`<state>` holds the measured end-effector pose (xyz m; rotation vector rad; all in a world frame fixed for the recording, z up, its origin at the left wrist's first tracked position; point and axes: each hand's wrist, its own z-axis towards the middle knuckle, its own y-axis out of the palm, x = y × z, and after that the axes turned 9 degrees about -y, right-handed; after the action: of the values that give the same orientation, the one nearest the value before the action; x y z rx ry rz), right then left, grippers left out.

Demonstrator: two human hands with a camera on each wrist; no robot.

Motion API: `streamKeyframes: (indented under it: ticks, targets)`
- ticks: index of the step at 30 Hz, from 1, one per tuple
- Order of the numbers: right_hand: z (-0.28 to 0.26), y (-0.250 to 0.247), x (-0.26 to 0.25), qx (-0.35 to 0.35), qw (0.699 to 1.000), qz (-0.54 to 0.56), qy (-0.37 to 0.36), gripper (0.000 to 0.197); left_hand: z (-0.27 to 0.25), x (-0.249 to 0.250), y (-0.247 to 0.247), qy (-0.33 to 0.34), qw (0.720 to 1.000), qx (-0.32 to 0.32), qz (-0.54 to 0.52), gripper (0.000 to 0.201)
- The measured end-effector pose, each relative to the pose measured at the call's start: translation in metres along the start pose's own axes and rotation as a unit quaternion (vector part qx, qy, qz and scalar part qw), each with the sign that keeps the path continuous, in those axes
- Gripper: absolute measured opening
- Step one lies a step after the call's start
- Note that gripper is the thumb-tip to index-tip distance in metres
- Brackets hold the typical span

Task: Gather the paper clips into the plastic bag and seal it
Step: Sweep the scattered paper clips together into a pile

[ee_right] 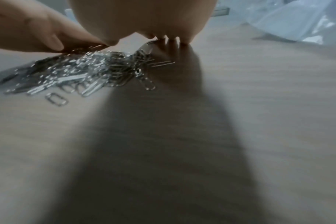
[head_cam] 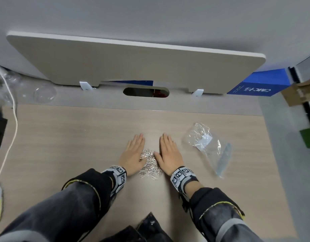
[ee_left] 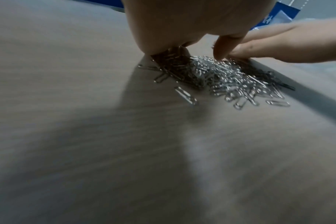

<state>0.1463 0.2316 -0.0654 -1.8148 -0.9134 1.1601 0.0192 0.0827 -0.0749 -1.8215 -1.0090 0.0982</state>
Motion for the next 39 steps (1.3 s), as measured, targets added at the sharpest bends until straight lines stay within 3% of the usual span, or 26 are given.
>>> streamKeyframes:
  ticks: [4, 7, 10, 13, 18, 22, 25, 28, 31, 33, 36, 39]
  targets:
    - [-0.008, 0.015, -0.017, -0.034, 0.996, -0.02, -0.078, 0.07, -0.014, -0.004, 0.005, 0.044, 0.999, -0.01, 0.011, 0.089]
    - [-0.025, 0.023, -0.017, -0.03, 0.993, -0.033, -0.111, 0.069, -0.024, -0.018, 0.0, 0.048, 0.998, 0.02, -0.03, 0.085]
    - [-0.044, 0.02, -0.007, 0.007, 0.999, -0.021, -0.047, 0.068, -0.036, -0.038, 0.002, -0.003, 0.997, 0.062, -0.049, 0.084]
    - [-0.054, 0.022, -0.001, 0.014, 0.999, -0.008, 0.036, 0.07, -0.044, -0.04, 0.011, -0.034, 0.997, 0.051, -0.05, 0.086]
    - [-0.05, 0.039, -0.035, 0.01, 1.0, 0.008, -0.016, 0.072, -0.041, -0.008, 0.027, 0.007, 0.999, 0.021, -0.041, 0.084]
    - [-0.048, 0.041, -0.048, 0.027, 0.998, 0.033, -0.039, 0.071, -0.044, -0.003, 0.021, 0.0, 0.997, 0.028, -0.078, 0.081]
    - [-0.065, 0.031, -0.034, 0.115, 0.992, 0.048, 0.011, 0.055, -0.059, -0.02, 0.012, -0.025, 0.987, 0.099, -0.124, 0.074]
    - [-0.083, 0.023, -0.015, 0.179, 0.976, 0.049, 0.116, 0.037, -0.068, -0.039, 0.011, -0.098, 0.977, 0.139, -0.132, 0.05]
    - [-0.087, 0.016, -0.012, 0.134, 0.966, 0.101, 0.194, 0.029, -0.068, -0.04, 0.011, -0.152, 0.965, 0.105, -0.184, 0.029]
    - [-0.081, 0.015, -0.02, 0.113, 0.968, 0.125, 0.189, 0.027, -0.065, -0.025, 0.008, -0.144, 0.965, 0.079, -0.204, 0.015]
    - [-0.067, 0.018, -0.032, 0.1, 0.965, 0.185, 0.155, 0.027, -0.06, -0.002, 0.003, -0.121, 0.962, 0.044, -0.242, 0.018]
    - [-0.061, 0.014, -0.027, 0.107, 0.936, 0.275, 0.19, 0.024, -0.055, 0.0, -0.004, -0.139, 0.954, 0.036, -0.264, 0.017]
